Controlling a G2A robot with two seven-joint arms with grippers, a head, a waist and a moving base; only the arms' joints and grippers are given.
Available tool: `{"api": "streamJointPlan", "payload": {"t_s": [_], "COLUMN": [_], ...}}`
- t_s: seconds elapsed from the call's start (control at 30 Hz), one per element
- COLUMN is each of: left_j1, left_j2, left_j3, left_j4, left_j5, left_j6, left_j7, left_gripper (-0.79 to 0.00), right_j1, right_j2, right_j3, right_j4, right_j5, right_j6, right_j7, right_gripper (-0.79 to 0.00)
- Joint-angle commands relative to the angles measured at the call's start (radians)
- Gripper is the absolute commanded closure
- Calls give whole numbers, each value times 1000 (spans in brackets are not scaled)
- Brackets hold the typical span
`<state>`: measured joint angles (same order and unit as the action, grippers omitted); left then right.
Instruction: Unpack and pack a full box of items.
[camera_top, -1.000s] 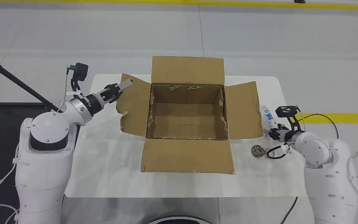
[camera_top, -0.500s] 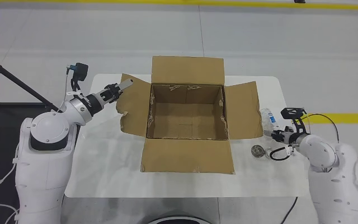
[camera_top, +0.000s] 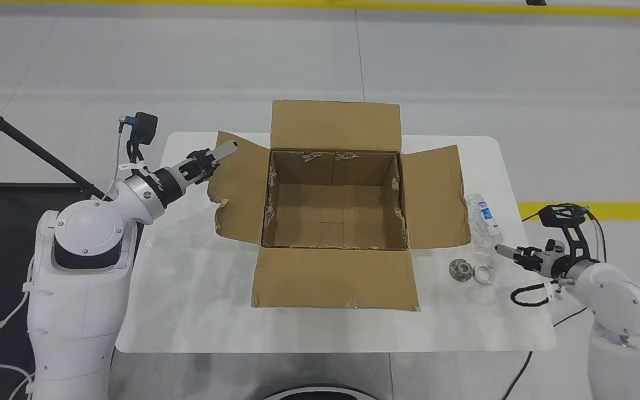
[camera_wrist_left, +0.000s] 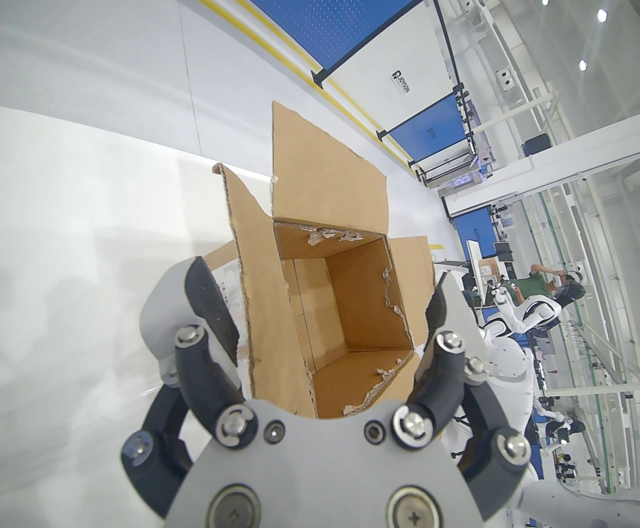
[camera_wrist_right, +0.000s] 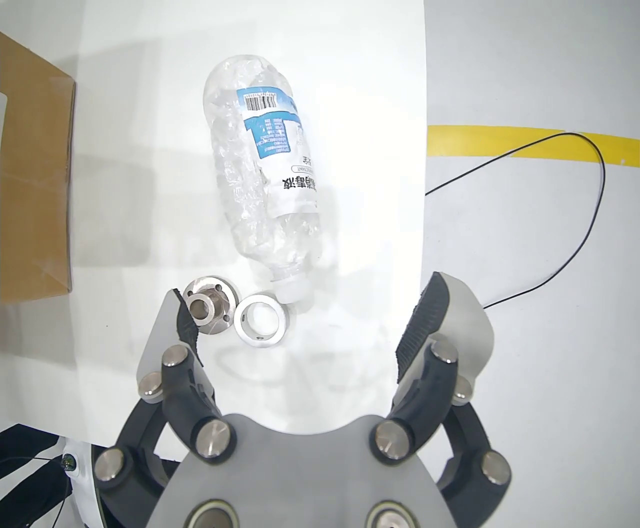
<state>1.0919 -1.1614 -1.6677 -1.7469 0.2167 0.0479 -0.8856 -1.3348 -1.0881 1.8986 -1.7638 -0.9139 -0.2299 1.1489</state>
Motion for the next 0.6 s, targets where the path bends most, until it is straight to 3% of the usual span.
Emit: {"api": "streamJointPlan", "payload": {"t_s": [0.0, 0.2, 0.4, 0.43, 0.57], "left_j1": [0, 0, 0, 0, 0], "left_j2": [0, 0, 0, 0, 0], "left_j3": [0, 0, 0, 0, 0], "left_j4": [0, 0, 0, 0, 0], "left_j5": [0, 0, 0, 0, 0], "left_j6": [0, 0, 0, 0, 0], "left_j7": [0, 0, 0, 0, 0], "left_gripper": [-785, -785, -785, -785, -785], "right_j1": [0, -9, -82, -99, -143], "right_j2": [0, 0, 8, 9, 12], "right_j3": [0, -3, 10, 13, -2], "right_j4": [0, 2, -58, -74, -117], "right_j5": [0, 2, -45, -59, -110], "right_j6": [0, -7, -16, -16, -6], "right_j7": [0, -14, -18, -14, 13], "right_gripper": [-785, -785, -776, -671, -511]}}
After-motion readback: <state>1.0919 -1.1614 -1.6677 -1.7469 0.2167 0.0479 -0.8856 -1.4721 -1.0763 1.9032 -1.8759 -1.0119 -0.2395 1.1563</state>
